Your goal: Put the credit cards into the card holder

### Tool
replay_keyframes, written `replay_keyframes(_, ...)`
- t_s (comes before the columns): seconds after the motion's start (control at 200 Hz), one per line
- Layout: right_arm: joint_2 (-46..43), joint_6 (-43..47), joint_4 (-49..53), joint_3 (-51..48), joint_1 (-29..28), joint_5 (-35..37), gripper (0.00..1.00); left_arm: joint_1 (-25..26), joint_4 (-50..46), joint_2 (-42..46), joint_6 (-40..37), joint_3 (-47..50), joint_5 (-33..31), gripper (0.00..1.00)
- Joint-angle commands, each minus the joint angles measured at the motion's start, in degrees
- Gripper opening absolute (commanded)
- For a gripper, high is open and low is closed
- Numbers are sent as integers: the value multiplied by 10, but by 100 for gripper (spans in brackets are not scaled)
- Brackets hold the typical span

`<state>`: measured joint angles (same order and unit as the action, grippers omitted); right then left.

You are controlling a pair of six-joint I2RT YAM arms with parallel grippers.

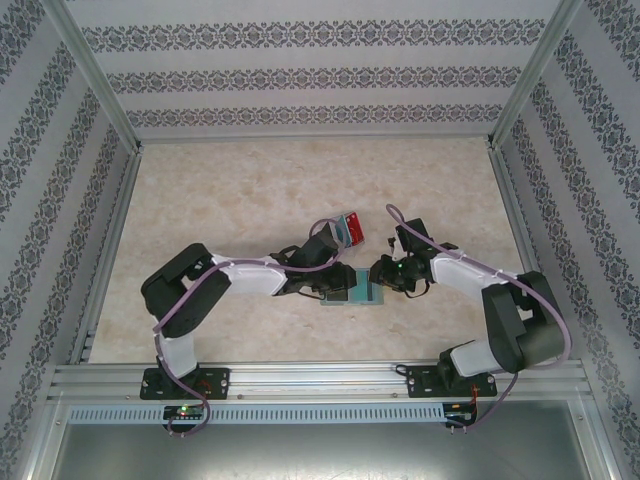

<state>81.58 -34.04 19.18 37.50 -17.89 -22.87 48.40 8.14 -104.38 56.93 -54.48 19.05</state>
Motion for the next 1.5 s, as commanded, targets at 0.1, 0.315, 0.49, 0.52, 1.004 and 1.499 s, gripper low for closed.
replay_keyframes(0.1,-32,11,25,24,-6,10,31,7,-33,64,-17,30,-87,38)
replay_keyframes(0.315,-68,5,14,31,-9,-3,32,-2,-69,97,-20,37,-133,41)
replay_keyframes(0.49,-106,6,13,44,-10,-9,34,-13,-66,116,-13,56,-148,43)
replay_keyframes(0.52,-113,5,11,45,-10,-9,35,-15,-67,118,-12,58,-148,43)
replay_keyframes(1.004,-137,10,23,103,-9,9,40,-82,-38,152,-9,73,-123,48)
replay_keyframes(1.499,-58,47,96,196,5,58,41,-143,-8,117,13,50,-58,54)
